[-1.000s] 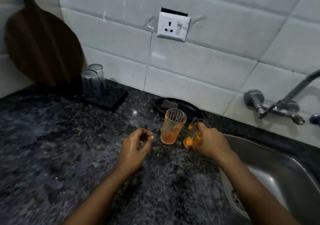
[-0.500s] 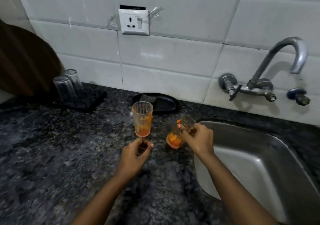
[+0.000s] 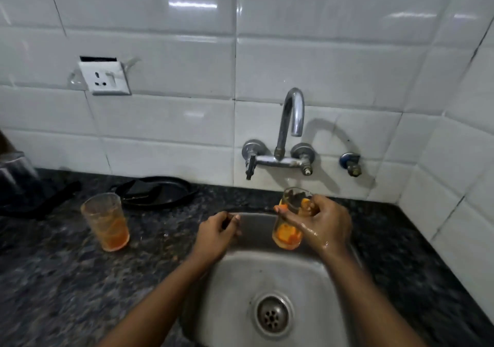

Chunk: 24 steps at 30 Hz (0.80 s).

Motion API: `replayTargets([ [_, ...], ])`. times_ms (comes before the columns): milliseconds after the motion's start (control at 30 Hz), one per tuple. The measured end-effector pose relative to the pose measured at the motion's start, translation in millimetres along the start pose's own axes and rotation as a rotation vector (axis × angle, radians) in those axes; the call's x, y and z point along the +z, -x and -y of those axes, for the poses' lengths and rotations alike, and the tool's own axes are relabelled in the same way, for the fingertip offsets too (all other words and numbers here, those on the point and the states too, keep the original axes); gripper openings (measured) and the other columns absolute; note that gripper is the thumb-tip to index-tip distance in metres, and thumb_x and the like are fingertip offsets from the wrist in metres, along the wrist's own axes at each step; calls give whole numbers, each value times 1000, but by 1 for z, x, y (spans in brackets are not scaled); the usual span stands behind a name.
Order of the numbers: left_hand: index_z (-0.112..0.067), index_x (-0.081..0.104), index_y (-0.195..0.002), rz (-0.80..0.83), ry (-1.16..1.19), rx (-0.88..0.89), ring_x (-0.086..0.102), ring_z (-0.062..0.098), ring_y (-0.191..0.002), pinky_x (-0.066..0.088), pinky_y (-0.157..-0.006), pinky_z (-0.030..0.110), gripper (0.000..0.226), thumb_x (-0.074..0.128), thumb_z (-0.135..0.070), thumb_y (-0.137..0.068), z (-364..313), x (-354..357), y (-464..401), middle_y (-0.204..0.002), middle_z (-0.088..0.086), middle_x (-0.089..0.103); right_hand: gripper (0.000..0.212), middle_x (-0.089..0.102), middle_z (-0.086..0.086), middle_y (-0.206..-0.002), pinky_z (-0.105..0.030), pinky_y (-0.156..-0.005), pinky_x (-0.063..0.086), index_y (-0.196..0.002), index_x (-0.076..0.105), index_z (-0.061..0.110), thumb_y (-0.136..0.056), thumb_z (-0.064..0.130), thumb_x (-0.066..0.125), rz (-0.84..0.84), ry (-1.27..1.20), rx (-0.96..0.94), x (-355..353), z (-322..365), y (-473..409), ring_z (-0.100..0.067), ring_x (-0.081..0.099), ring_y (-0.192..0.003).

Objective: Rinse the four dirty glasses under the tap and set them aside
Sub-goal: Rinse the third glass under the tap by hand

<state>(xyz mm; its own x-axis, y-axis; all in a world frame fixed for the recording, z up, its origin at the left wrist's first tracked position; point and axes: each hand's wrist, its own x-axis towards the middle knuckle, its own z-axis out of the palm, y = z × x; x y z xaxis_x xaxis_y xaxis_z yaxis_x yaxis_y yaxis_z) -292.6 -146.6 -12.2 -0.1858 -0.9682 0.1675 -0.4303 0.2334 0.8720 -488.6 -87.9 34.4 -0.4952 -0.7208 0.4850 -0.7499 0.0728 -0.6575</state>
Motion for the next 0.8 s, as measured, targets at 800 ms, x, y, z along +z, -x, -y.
replayTargets([
  [800, 0, 55, -94, 56, 612, -592, 59, 23, -66, 47, -59, 30, 62, 26, -54, -95, -52, 39, -126, -79, 15, 63, 52, 66, 3, -89, -31, -74, 53, -96, 63, 17, -51, 20, 90, 279, -453, 241, 37, -11, -47, -15, 62, -85],
])
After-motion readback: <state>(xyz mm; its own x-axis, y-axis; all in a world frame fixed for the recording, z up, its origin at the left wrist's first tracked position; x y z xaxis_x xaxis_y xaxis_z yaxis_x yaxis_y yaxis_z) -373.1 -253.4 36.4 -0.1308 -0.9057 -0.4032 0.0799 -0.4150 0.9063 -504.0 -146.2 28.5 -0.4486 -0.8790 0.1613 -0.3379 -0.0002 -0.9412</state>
